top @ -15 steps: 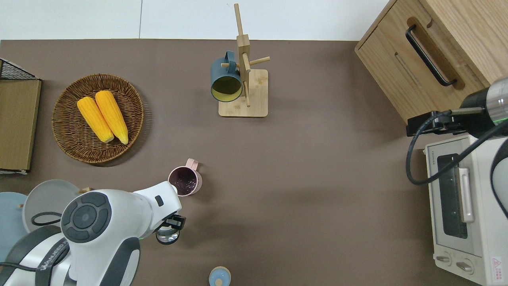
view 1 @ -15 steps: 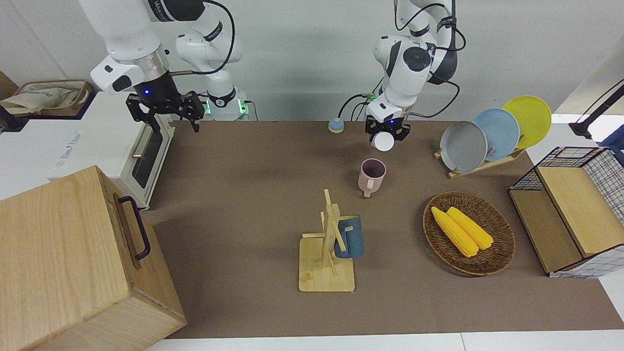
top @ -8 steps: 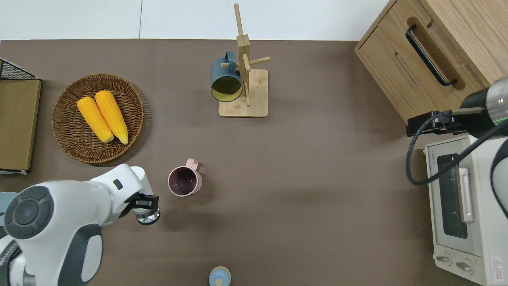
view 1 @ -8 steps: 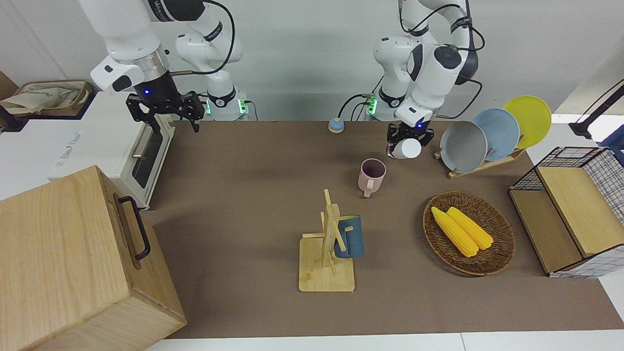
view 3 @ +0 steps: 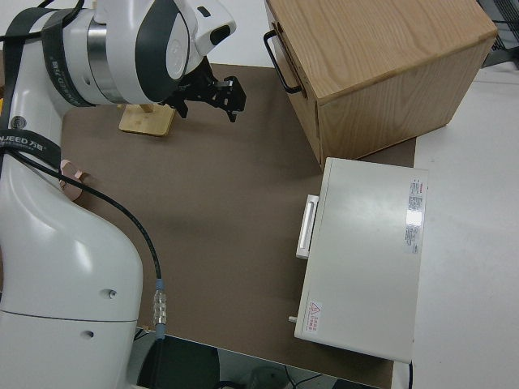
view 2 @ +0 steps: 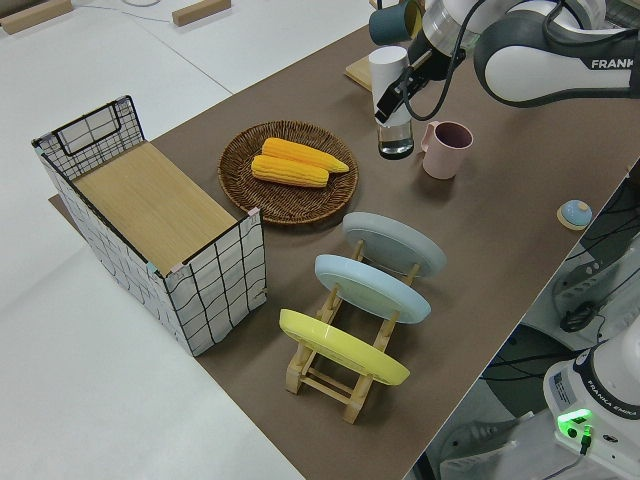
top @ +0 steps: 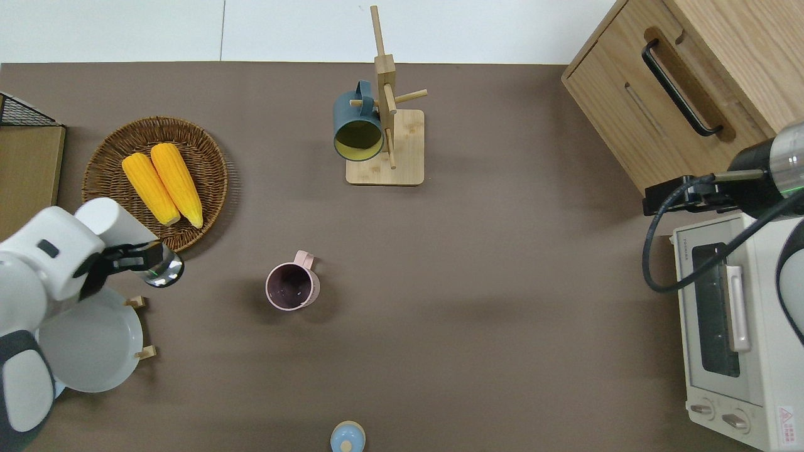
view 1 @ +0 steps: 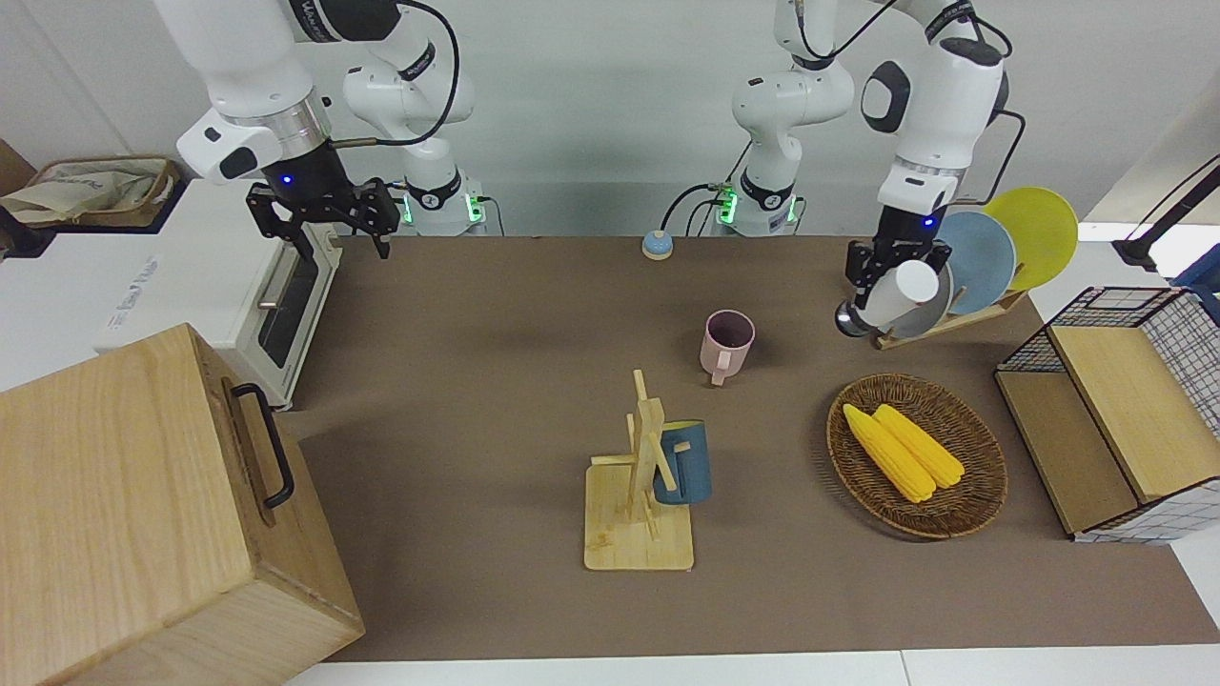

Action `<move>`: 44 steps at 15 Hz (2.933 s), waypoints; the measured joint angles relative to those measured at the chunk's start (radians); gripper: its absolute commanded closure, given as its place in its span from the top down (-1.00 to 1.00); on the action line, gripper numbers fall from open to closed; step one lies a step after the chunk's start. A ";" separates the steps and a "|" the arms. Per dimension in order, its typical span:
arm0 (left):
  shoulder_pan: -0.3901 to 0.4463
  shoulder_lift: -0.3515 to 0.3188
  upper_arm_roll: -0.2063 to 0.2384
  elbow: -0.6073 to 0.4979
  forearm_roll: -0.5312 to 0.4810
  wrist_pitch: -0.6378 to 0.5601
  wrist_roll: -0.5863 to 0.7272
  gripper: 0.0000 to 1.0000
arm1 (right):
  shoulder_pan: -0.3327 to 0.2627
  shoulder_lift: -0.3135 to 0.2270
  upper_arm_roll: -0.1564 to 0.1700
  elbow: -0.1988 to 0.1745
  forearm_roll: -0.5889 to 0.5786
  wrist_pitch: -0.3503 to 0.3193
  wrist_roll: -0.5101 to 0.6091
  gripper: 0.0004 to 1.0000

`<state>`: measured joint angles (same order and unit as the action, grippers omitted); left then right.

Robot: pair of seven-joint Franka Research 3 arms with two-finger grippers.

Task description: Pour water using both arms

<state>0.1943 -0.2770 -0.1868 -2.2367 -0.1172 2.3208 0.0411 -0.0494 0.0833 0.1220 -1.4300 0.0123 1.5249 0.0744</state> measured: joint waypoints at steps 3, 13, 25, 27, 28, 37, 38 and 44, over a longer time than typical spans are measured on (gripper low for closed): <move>0.065 0.017 0.001 0.119 0.039 0.003 0.000 -1.00 | 0.000 0.000 0.000 0.000 0.000 0.000 0.000 0.98; 0.193 0.223 0.004 0.422 0.111 0.037 0.071 -1.00 | 0.000 0.000 0.000 0.000 0.000 0.000 0.000 0.98; 0.419 0.385 0.008 0.532 -0.141 0.066 0.514 -1.00 | 0.000 0.000 0.000 0.000 0.000 0.000 0.000 0.98; 0.455 0.411 0.008 0.544 -0.198 0.067 0.605 -1.00 | 0.000 0.000 0.000 0.000 0.000 0.000 0.000 0.98; 0.465 0.421 0.008 0.547 -0.221 0.067 0.634 -1.00 | 0.000 0.000 0.000 0.000 0.000 0.000 0.000 0.98; 0.523 0.567 0.007 0.648 -0.346 0.081 0.816 -1.00 | 0.000 0.000 0.000 0.000 0.000 0.000 0.000 0.98; 0.526 0.573 0.007 0.652 -0.347 0.081 0.819 -1.00 | 0.000 0.000 0.000 0.000 0.000 0.000 0.000 0.98; 0.527 0.591 0.003 0.655 -0.348 0.081 0.823 -0.98 | 0.000 0.000 0.000 0.000 0.000 0.000 0.000 0.98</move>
<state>0.7209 0.3143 -0.1842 -1.5817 -0.4653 2.4018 0.8641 -0.0494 0.0833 0.1220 -1.4300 0.0123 1.5249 0.0744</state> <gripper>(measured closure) 0.366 0.004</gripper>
